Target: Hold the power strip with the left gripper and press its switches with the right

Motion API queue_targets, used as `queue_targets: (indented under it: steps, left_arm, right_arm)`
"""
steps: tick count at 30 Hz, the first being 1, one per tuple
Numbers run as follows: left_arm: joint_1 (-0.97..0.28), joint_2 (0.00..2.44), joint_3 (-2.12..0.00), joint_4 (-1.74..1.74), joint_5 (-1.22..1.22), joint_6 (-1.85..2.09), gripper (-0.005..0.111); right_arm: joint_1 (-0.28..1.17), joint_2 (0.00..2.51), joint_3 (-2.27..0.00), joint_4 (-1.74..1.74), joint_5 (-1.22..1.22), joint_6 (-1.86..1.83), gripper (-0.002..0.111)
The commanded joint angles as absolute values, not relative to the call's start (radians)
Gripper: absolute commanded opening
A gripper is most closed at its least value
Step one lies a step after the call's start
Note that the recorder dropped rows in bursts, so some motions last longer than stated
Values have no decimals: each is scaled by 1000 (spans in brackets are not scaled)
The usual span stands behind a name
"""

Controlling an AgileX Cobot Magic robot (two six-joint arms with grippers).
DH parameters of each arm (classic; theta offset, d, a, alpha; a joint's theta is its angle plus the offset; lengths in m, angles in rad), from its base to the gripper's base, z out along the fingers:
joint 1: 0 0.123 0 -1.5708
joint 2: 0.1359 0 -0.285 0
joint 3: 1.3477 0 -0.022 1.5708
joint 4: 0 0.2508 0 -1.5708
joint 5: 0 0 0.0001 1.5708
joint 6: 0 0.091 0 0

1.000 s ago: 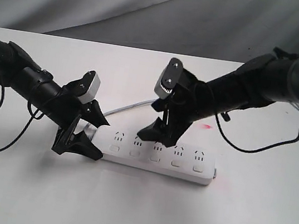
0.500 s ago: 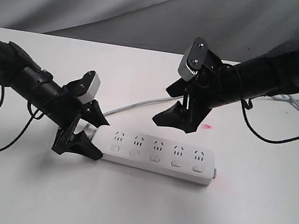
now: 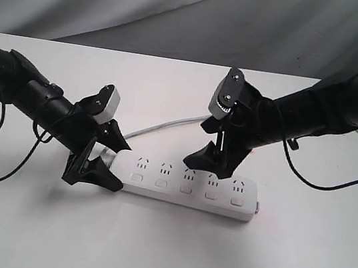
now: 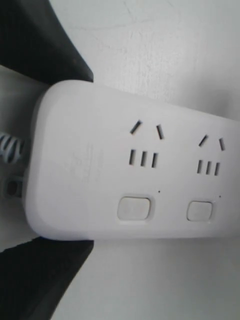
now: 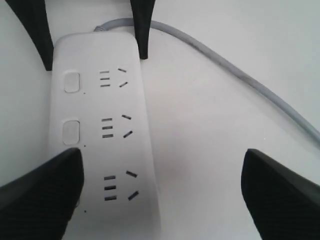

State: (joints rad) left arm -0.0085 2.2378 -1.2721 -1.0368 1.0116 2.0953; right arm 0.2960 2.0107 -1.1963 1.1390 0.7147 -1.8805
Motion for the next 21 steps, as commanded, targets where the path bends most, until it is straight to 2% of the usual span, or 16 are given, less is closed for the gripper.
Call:
queue_targets:
  steps: [1,21]
  left_arm:
    - [-11,2239,-1273,-1036,1017,2094,41]
    - [-11,2239,-1273,-1036,1017,2094,41]
  right_arm:
    - [315,2055,-1194,1153,725,-1886,78]
    - [324,2066,-1194,1102,682,-1853,78]
